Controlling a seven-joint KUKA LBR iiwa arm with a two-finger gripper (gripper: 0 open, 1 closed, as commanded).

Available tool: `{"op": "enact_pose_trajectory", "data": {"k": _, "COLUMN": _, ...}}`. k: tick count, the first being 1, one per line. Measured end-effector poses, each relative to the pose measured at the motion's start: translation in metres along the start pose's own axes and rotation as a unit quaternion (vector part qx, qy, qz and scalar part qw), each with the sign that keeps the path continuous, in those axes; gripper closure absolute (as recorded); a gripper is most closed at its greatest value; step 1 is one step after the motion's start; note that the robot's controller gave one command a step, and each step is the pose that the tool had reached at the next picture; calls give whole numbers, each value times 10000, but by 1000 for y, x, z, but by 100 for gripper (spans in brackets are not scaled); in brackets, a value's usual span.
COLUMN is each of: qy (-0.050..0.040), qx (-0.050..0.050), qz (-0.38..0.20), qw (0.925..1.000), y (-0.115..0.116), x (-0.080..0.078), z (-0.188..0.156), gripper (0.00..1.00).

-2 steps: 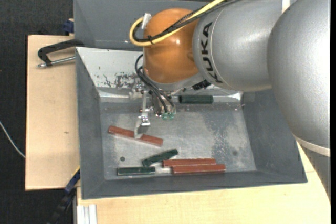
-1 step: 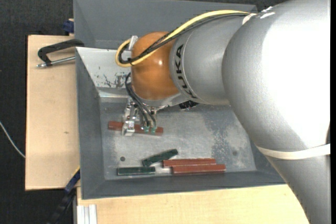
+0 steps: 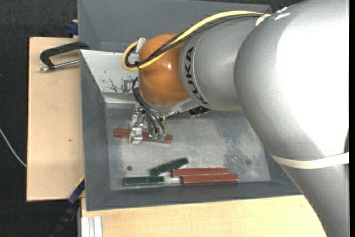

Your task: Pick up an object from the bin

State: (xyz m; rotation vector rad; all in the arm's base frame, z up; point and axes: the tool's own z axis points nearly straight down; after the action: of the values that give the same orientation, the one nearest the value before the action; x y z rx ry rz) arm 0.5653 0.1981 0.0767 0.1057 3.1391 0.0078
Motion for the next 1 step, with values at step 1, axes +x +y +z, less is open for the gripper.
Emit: {"op": "enact_pose_trajectory", "data": {"k": 1, "qy": -4, "qx": 15, "qz": 76, "qw": 10000, "y": 0, "x": 4, "z": -76, "gripper": 0}}
